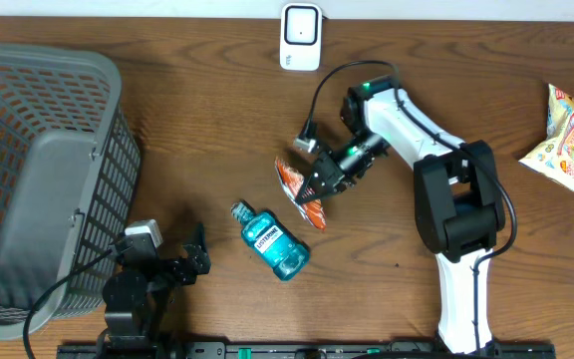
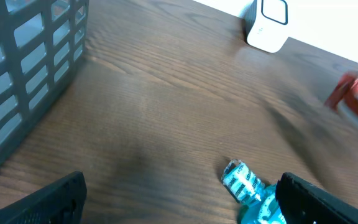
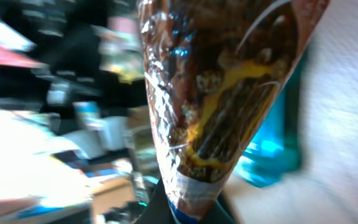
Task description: Scan the item barcode
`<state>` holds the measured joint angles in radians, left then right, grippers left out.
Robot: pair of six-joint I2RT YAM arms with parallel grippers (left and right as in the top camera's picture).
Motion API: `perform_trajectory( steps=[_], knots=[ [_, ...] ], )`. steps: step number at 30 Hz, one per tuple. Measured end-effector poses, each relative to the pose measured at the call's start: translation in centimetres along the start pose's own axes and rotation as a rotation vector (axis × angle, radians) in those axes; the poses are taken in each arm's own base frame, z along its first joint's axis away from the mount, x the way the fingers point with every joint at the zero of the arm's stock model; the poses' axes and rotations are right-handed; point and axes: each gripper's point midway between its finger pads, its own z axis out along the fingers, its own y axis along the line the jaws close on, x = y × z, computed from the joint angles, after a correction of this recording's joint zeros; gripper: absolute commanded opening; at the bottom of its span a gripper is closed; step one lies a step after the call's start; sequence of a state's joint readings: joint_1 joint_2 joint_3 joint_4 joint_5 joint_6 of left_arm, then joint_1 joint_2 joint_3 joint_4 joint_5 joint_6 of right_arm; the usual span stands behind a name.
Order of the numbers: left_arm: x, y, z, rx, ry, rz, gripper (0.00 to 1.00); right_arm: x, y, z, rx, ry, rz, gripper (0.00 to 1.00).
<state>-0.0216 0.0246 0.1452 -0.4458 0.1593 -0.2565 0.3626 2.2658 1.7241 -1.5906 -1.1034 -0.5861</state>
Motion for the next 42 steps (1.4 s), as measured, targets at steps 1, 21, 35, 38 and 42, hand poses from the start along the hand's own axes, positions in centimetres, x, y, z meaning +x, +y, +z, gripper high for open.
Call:
perform_trajectory(
  steps=[1,21,35,38,42],
  knots=[
    [0.0,0.0,0.0,0.000,0.000,0.000,0.98,-0.2,0.7,-0.1,-0.038,-0.018,-0.002,0.01],
    [0.0,0.0,0.0,0.000,0.000,0.000,0.98,-3.7,3.2,-0.3,-0.198,-0.177,-0.151,0.01],
    [0.0,0.0,0.0,0.000,0.000,0.000,0.98,-7.2,-9.4,-4.0,0.672,-0.179,0.093,0.01],
    [0.0,0.0,0.0,0.000,0.000,0.000,0.98,-8.3,-8.0,-5.7,0.732,-0.217,0.104,0.01],
    [0.0,0.0,0.0,0.000,0.000,0.000,0.98,-8.4,-7.4,-5.6,0.764,-0.213,0.109,0.01]
  ],
)
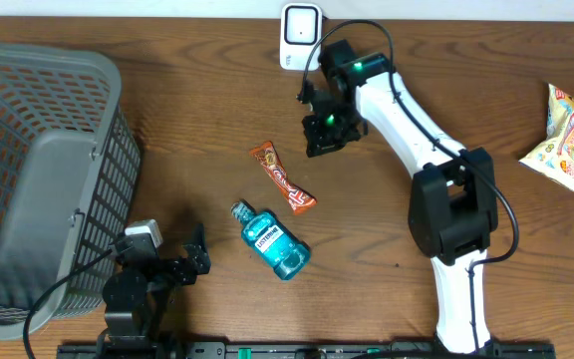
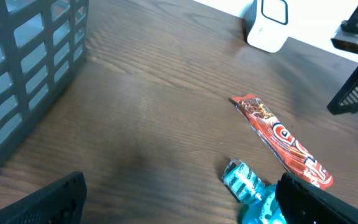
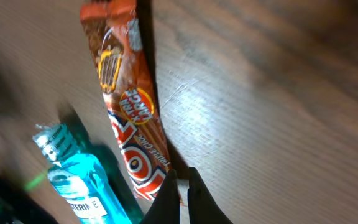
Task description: Scan the item barcode
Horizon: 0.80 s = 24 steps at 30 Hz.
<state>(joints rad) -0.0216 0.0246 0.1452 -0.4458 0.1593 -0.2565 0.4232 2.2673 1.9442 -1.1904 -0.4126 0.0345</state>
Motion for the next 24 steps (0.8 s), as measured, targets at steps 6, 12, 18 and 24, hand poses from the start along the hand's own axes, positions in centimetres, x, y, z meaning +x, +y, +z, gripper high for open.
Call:
perform_trajectory(
  steps=[6,12,18,24],
  knots=[
    [0.0,0.0,0.0,0.000,0.000,0.000,0.98,1.6,1.9,2.2,0.082,0.057,-0.038,0.01],
    [0.0,0.0,0.0,0.000,0.000,0.000,0.98,2.9,4.1,4.0,0.177,0.089,-0.109,0.01],
    [0.0,0.0,0.0,0.000,0.000,0.000,0.98,2.5,3.6,4.6,0.284,0.056,-0.127,0.01],
    [0.0,0.0,0.0,0.000,0.000,0.000,0.98,3.9,2.3,6.7,0.342,0.084,-0.120,0.01]
  ],
)
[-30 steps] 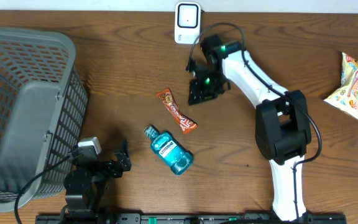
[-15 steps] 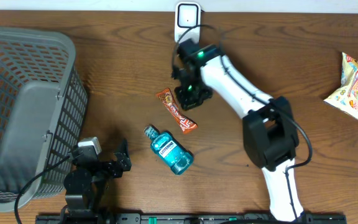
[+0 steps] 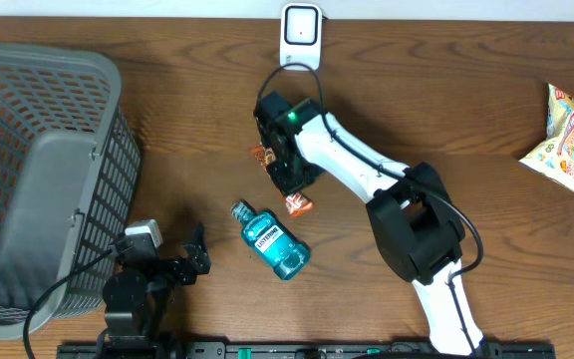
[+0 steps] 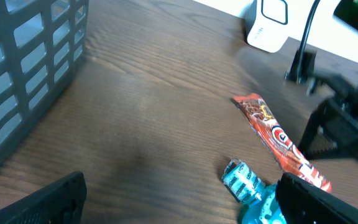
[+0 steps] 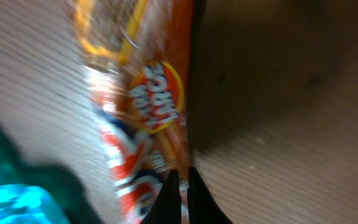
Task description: Scan the item barcode
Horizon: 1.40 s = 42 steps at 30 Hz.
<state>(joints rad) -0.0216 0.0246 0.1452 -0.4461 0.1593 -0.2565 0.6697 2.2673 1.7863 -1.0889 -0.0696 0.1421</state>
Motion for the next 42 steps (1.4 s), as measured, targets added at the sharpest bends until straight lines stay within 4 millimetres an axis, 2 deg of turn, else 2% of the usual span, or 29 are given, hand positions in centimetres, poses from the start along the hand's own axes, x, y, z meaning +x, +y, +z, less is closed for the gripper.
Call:
perform_trajectory(
  steps=[3,8,10,13,16,20,32,37,42],
  knots=[
    [0.0,0.0,0.0,0.000,0.000,0.000,0.98,1.1,-0.4,1.0,0.029,0.030,0.007,0.01],
    [0.0,0.0,0.0,0.000,0.000,0.000,0.98,1.2,-1.8,0.4,0.125,0.032,0.038,0.01],
    [0.0,0.0,0.0,0.000,0.000,0.000,0.98,1.1,-2.1,-0.5,0.145,0.036,0.046,0.01],
    [0.0,0.0,0.0,0.000,0.000,0.000,0.98,-0.4,-1.9,-2.8,0.141,-0.014,0.054,0.01],
    [0.0,0.0,0.0,0.000,0.000,0.000,0.98,-1.6,-0.9,-5.3,0.099,-0.087,0.053,0.01],
    [0.0,0.0,0.0,0.000,0.000,0.000,0.98,-2.2,0.3,-6.7,0.059,-0.140,0.038,0.01],
    [0.0,0.0,0.0,0.000,0.000,0.000,0.98,-2.8,2.9,-6.3,0.024,-0.173,-0.010,0.01],
    [0.0,0.0,0.0,0.000,0.000,0.000,0.98,-2.1,3.4,-4.2,0.025,-0.157,-0.025,0.01],
    [0.0,0.0,0.0,0.000,0.000,0.000,0.98,-0.7,3.0,-1.8,0.034,-0.116,-0.027,0.01]
  ],
)
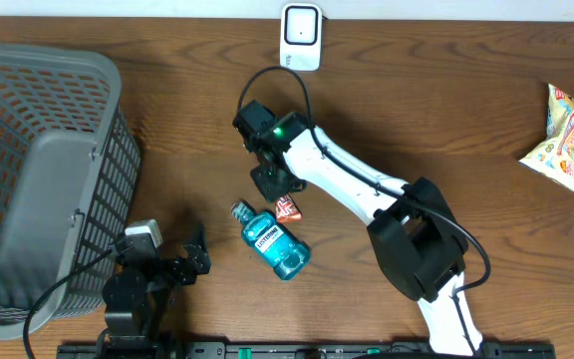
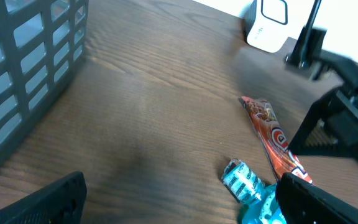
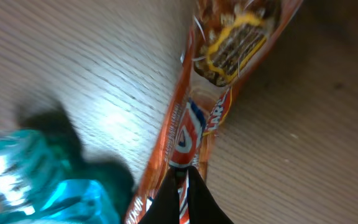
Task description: Scan the item barcode
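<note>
An orange snack bar lies flat on the wooden table; the overhead view shows only its near end, the left wrist view its whole length. My right gripper is shut, its tips down against the bar's wrapper, the arm reaching left over it. The white barcode scanner stands at the table's back edge. My left gripper rests open at the front left, with nothing between its fingers.
A teal mouthwash bottle lies just in front of the bar, its cap close to the bar's near end. A grey plastic basket fills the left side. Several snack bags lie at the far right.
My right gripper has shifted a little left and nearer along the bar. The bar has turned to lie more lengthwise from the scanner towards the bottle. The left arm has not moved.
My right gripper first held the snack bar above the table near the bottle. Then the bar lay on the table and the gripper was shut and empty near the scanner. After that it was down on the bar, and now the bar has turned under it.
</note>
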`<state>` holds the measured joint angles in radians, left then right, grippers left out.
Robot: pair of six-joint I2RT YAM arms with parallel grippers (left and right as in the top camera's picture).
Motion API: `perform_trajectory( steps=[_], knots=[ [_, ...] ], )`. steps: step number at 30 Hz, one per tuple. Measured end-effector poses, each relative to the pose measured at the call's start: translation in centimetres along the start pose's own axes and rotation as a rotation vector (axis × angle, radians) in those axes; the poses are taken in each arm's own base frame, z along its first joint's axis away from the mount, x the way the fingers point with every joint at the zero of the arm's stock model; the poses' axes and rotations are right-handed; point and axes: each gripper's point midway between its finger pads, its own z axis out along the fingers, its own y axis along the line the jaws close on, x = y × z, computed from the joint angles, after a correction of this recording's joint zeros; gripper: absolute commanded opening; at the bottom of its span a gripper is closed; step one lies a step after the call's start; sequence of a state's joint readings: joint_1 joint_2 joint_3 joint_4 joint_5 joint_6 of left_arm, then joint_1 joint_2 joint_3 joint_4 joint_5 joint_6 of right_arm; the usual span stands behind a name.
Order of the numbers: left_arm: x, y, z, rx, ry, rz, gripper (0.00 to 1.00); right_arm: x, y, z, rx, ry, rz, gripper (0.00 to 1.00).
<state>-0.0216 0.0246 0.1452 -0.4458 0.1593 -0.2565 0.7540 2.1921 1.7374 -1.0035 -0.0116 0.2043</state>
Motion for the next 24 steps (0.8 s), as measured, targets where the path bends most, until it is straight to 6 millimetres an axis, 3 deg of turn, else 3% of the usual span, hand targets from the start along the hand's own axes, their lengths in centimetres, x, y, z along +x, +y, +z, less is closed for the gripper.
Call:
perform_trajectory(
  steps=[6,11,14,20,24],
  knots=[
    [0.0,0.0,0.0,0.000,0.000,0.000,0.98,1.4,-0.4,2.3,0.008,0.020,0.001,0.01],
    [0.0,0.0,0.0,0.000,0.000,0.000,0.98,1.5,-1.2,2.2,0.057,0.022,0.003,0.01],
    [0.0,0.0,0.0,0.000,0.000,0.000,0.98,1.9,-2.5,1.0,0.130,0.055,0.008,0.01],
    [0.0,0.0,0.0,0.000,0.000,0.000,0.98,-2.7,-3.2,-4.3,0.153,-0.072,0.037,0.01],
    [0.0,0.0,0.0,0.000,0.000,0.000,0.98,-4.1,-2.8,-4.6,0.138,-0.134,0.042,0.01]
  ],
)
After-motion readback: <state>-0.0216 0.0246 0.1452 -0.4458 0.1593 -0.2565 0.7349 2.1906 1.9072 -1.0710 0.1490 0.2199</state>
